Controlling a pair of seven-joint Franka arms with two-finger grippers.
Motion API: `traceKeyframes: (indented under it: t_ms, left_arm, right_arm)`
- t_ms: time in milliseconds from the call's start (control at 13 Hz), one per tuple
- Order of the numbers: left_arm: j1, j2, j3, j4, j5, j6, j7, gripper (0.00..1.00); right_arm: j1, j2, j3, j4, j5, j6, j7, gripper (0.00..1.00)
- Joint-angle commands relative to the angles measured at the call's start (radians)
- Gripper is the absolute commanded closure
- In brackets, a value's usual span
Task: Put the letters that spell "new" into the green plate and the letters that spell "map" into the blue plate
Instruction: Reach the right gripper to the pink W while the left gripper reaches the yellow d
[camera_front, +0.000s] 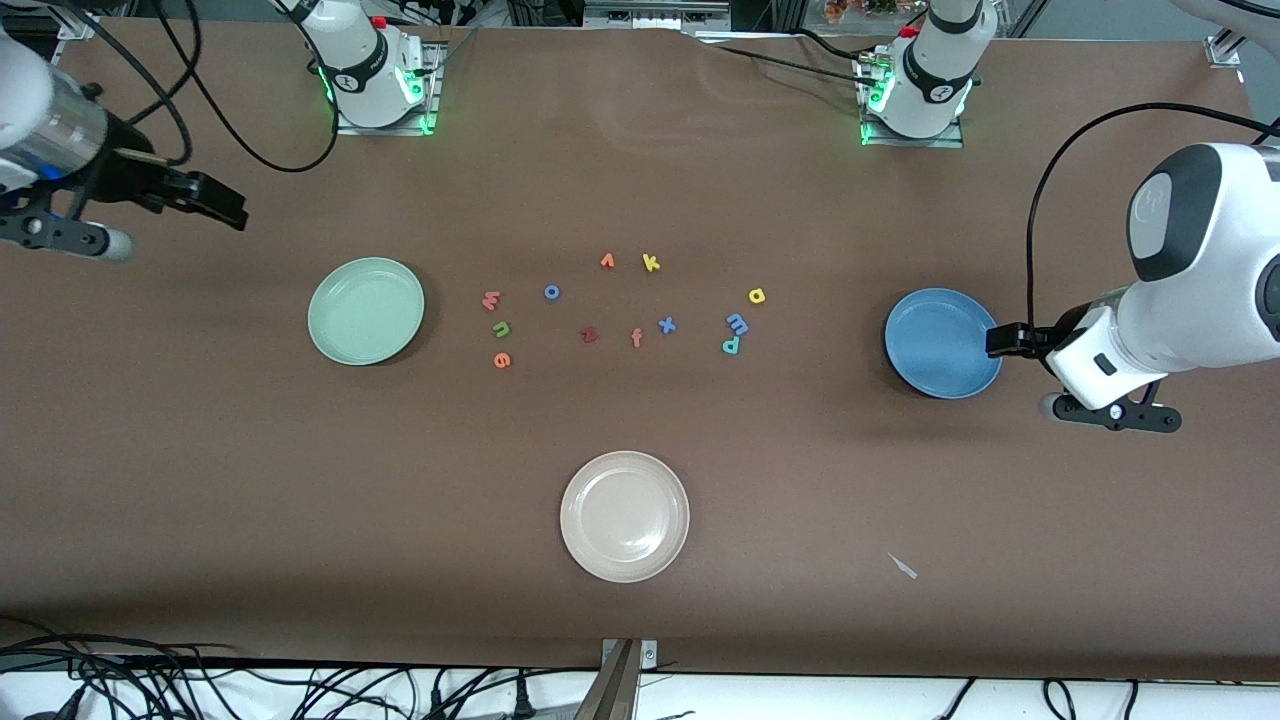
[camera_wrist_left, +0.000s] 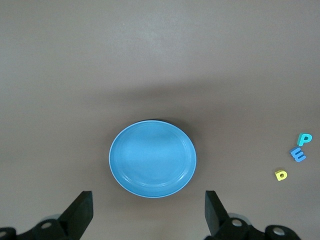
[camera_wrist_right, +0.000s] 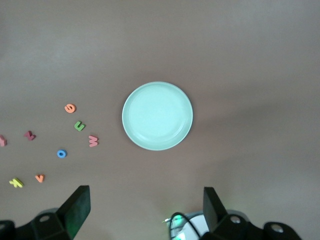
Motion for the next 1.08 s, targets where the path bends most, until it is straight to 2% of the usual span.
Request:
traceKeyframes:
  t_ms: [0, 77, 308, 694, 771, 1002]
  left_arm:
    - [-0.007, -0.006, 0.002, -0.006, 0.025, 0.004, 0.008, 0.01]
    - [-0.007, -0.006, 0.002, -0.006, 0.025, 0.004, 0.008, 0.01]
    - [-0.007, 0.000, 0.002, -0.006, 0.026, 0.004, 0.008, 0.01]
    - [-0.005, 0.000, 0.002, -0.006, 0.025, 0.004, 0.014, 0.01]
    - [-0.005, 0.001, 0.002, -0.007, 0.025, 0.004, 0.017, 0.01]
    - [-0.005, 0.015, 0.002, -0.013, 0.009, 0.003, 0.006, 0.01]
  right_arm:
    - [-0.002, 0.025, 0.130, -0.078, -0.014, 0.029, 0.193, 0.00]
    - [0.003, 0.065, 0.175, -0.076, -0.022, 0.001, 0.211, 0.00]
    - [0.026, 0.105, 0.181, -0.096, -0.025, 0.078, 0.222, 0.00]
    - [0.092, 0.205, 0.181, -0.118, -0.028, 0.270, 0.445, 0.00]
    - [0.115, 0.223, 0.180, -0.133, -0.032, 0.307, 0.466, 0.00]
    - [0.141, 0.220, 0.181, -0.267, -0.091, 0.483, 0.578, 0.00]
